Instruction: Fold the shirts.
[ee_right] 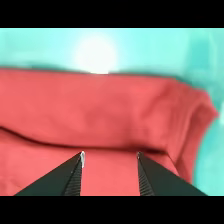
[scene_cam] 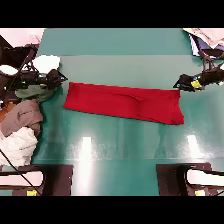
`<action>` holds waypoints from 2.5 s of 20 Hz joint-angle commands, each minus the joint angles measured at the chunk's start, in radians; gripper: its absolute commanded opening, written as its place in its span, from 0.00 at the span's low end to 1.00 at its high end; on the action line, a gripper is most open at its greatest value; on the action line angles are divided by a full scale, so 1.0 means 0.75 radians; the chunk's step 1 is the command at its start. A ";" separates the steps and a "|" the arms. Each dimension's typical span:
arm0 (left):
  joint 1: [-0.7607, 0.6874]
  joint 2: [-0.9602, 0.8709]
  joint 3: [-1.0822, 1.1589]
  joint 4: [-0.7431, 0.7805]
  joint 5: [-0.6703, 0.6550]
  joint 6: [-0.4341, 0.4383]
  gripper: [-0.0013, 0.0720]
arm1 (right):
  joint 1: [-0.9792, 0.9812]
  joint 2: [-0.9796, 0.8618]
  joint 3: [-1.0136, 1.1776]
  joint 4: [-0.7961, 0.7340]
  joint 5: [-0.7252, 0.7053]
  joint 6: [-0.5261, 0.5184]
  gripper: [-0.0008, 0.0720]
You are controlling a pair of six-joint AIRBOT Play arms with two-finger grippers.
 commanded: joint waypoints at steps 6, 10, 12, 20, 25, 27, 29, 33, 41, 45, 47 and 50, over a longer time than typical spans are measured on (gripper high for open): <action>-0.066 -0.023 0.040 0.046 -0.351 0.119 0.05 | -0.317 -0.054 -0.158 0.130 0.314 -0.216 0.88; -0.197 -0.023 0.040 0.050 -0.343 0.115 0.05 | -0.455 -0.057 -0.359 0.291 0.180 -0.369 0.88; -0.256 -0.023 0.040 0.051 -0.321 0.114 0.05 | -0.484 -0.095 -0.395 0.365 0.156 -0.449 0.88; -0.337 -0.023 0.040 0.050 -0.304 0.100 0.05 | -0.375 -0.269 -0.395 0.516 0.134 -0.586 0.77; -0.337 -0.023 0.040 0.050 -0.302 0.076 0.05 | -0.305 -0.268 -0.334 0.544 0.124 -0.626 0.11; -0.345 -0.023 0.040 0.052 -0.300 0.076 0.05 | -0.285 -0.267 -0.271 0.544 0.216 -0.626 0.03; -0.381 -0.024 0.040 0.050 -0.254 0.058 0.05 | -0.256 -0.257 -0.193 0.542 0.324 -0.608 0.03; -0.516 -0.057 0.076 0.039 -0.084 0.018 0.05 | -0.144 -0.175 0.004 0.546 0.395 -0.385 0.03; -0.813 -0.450 0.502 0.039 -0.018 -0.044 0.05 | 0.230 -0.094 0.541 0.541 0.413 -0.166 0.03; -0.850 -0.655 0.674 0.038 -0.006 -0.155 0.05 | 0.390 -0.094 0.657 0.530 0.396 -0.117 0.03; -0.850 -0.695 0.684 0.042 0.007 -0.169 0.05 | 0.444 -0.096 0.677 0.531 0.386 -0.109 0.03; -0.850 -0.698 0.684 0.065 0.037 -0.167 0.05 | 0.507 -0.102 0.680 0.531 0.343 -0.100 0.03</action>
